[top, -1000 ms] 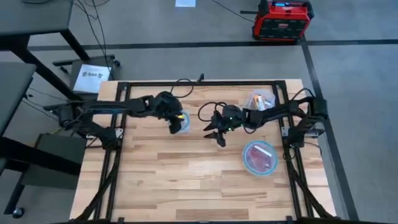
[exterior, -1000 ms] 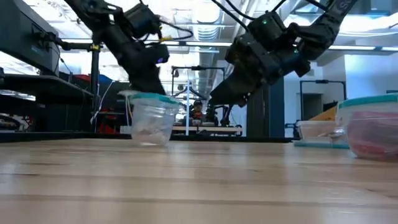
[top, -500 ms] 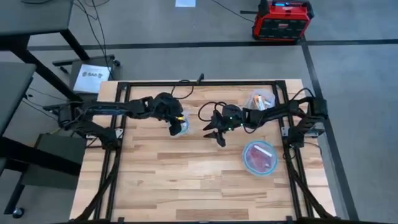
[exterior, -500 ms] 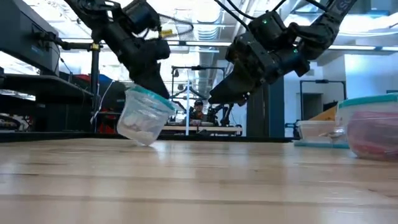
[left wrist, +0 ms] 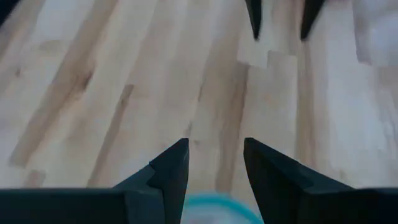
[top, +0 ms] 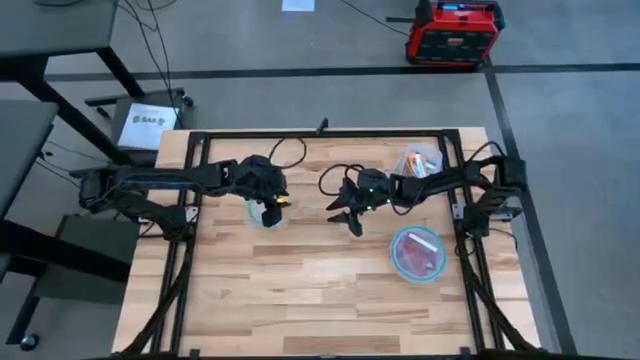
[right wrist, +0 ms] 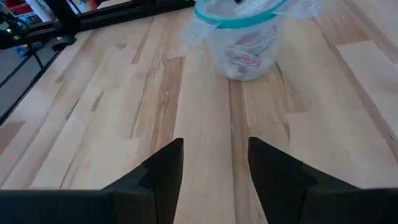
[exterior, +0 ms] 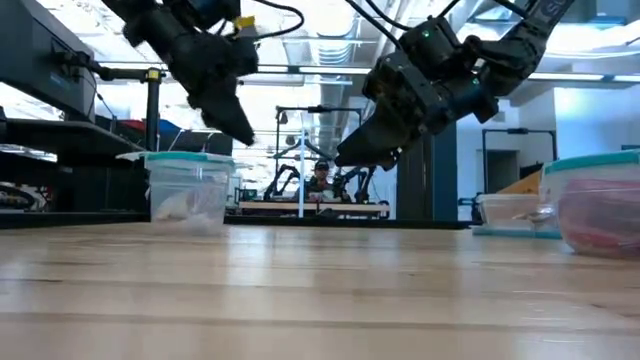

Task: Sort candy
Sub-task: Close the small round transparent bin

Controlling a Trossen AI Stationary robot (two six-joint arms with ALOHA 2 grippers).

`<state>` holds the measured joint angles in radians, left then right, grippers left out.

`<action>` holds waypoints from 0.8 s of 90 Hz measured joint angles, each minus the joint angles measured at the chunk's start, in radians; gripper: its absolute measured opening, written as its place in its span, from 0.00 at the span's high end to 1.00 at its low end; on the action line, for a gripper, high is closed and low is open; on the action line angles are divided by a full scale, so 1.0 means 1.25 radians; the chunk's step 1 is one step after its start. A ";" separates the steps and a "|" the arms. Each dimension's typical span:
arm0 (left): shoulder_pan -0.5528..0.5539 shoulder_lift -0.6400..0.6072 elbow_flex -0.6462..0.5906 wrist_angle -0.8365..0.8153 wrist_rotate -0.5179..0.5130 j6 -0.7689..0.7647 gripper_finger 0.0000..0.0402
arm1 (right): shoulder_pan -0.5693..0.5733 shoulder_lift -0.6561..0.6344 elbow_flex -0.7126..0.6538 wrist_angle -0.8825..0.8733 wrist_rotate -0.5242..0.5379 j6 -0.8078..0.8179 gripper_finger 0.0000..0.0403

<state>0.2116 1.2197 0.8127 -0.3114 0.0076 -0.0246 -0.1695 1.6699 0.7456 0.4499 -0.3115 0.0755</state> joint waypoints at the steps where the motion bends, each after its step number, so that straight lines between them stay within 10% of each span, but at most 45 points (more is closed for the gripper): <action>1: -0.002 -0.004 0.000 -0.008 -0.007 -0.002 0.65 | 0.000 0.000 0.000 0.000 0.000 0.000 0.59; 72: -0.130 -0.244 -0.388 0.314 -0.240 -0.140 0.65 | 0.013 0.033 0.023 0.206 0.042 -0.032 0.59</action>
<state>0.0495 0.9143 0.3278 0.0807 -0.2924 -0.1994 -0.1527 1.7106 0.7742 0.7080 -0.2585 0.0360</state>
